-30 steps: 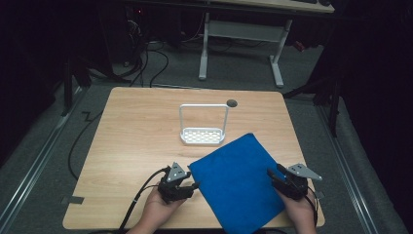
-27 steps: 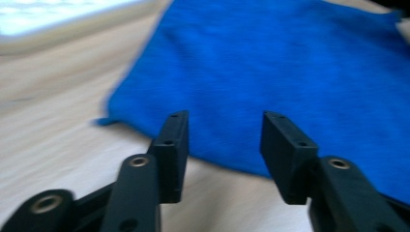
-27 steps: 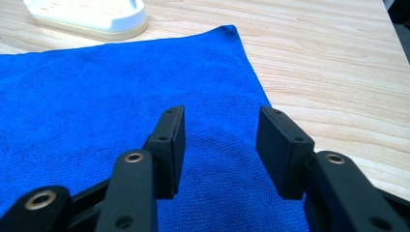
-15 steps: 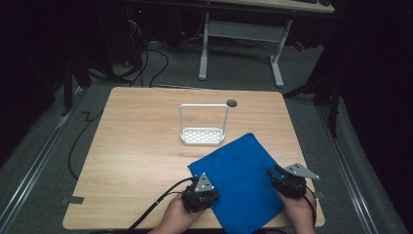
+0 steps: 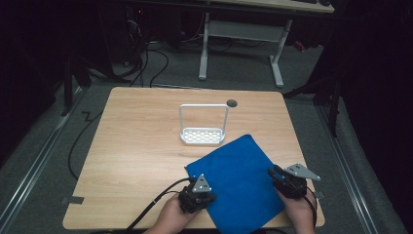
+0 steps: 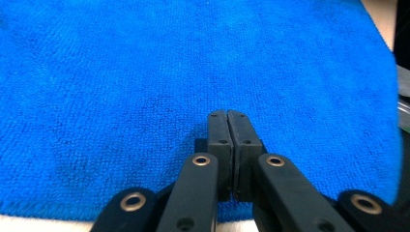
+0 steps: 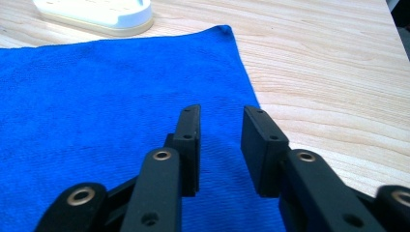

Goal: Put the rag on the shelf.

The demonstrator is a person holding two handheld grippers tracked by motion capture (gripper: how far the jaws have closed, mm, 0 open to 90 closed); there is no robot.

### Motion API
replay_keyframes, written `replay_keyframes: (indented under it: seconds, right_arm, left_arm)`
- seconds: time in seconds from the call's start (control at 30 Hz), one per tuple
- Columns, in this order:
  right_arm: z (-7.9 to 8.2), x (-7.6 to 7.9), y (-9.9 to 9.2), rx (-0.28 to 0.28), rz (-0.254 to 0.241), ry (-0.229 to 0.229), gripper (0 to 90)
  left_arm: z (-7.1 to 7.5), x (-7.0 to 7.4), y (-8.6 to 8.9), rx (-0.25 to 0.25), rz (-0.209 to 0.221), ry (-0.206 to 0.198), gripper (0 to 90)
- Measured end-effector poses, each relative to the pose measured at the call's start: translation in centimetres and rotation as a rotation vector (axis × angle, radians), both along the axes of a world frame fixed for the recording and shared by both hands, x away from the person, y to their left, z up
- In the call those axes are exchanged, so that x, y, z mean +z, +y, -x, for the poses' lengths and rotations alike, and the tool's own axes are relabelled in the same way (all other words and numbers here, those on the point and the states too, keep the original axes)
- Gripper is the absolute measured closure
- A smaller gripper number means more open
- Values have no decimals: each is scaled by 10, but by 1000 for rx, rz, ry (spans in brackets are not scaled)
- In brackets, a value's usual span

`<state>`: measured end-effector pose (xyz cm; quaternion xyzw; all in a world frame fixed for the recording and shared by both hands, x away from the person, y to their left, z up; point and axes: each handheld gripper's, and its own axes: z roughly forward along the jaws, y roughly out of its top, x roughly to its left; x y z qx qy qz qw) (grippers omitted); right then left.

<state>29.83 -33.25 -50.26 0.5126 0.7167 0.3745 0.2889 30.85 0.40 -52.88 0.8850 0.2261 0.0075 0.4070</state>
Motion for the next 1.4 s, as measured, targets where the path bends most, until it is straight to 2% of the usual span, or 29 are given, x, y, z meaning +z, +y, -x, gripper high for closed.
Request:
replay_keyframes:
  seconds: [0.03,0.3,0.33,0.37,0.4,0.43,0.47,0.5,0.53,0.6,0.63,0.77,0.83,0.87,0.93,1.03,1.07,1.17,1.2,1.23,1.27,1.3,1.33,1.37,1.4]
  right_arm:
    - [1,1,-1,1,-5,3,713]
    - [-4,2,3,22,0,9,749]
    - [-11,3,6,38,-12,7,778]
    - [-11,3,6,38,-12,7,778]
    - [-23,3,11,57,-13,15,831]
    - [-23,3,11,57,-13,15,831]
    - [-36,1,17,66,5,32,900]
    - [-36,1,17,66,5,32,900]
    - [-40,-1,19,67,7,52,900]
    - [-48,-9,22,75,46,114,900]
    - [-50,-16,24,72,83,160,900]
    - [-50,-21,19,62,90,186,900]
    - [-46,-21,16,56,86,191,900]
    - [-38,-21,16,65,86,187,900]
    - [-31,-21,16,74,80,189,900]
    - [-15,-21,17,100,55,201,900]
    - [-15,-21,17,100,55,201,900]
    - [-2,-19,26,143,65,214,900]
    - [1,-15,31,146,83,176,900]
    - [1,-15,31,146,83,176,900]
    - [-2,-12,34,134,71,144,900]
    - [-2,-12,34,134,71,144,900]
    - [-10,-13,37,134,72,145,900]
    - [-10,-13,37,134,72,145,900]
    - [-17,-17,41,142,79,160,898]
  left_arm:
    - [-1,0,4,-4,2,14,892]
    - [-3,1,21,-13,-1,35,887]
    - [-3,0,23,-7,3,37,887]
    - [-3,0,24,-5,5,38,887]
    - [-2,0,26,1,9,39,887]
    - [-2,0,26,1,9,39,887]
    - [-2,-1,26,5,15,42,886]
    - [-2,-1,26,5,15,42,887]
    - [-2,-1,27,5,16,46,887]
    - [-2,-1,27,4,18,46,886]
    - [-3,-1,27,2,19,46,887]
    - [-5,-1,29,7,16,41,887]
    - [-8,0,31,26,10,35,887]
    - [-10,0,34,42,3,28,887]
    - [-20,1,43,81,-10,17,887]
    - [-35,0,57,140,-3,26,888]
    - [-35,0,57,140,-3,26,888]
    - [-46,2,71,212,-21,20,889]
    - [-49,3,77,250,-31,11,860]
    - [-49,3,77,250,-31,11,832]
    - [-51,3,81,283,-4,12,772]
    - [-51,3,81,283,-4,12,754]
    - [-52,1,80,284,20,9,736]
    - [-52,1,80,284,20,9,717]
    - [-51,-1,76,277,17,-3,699]
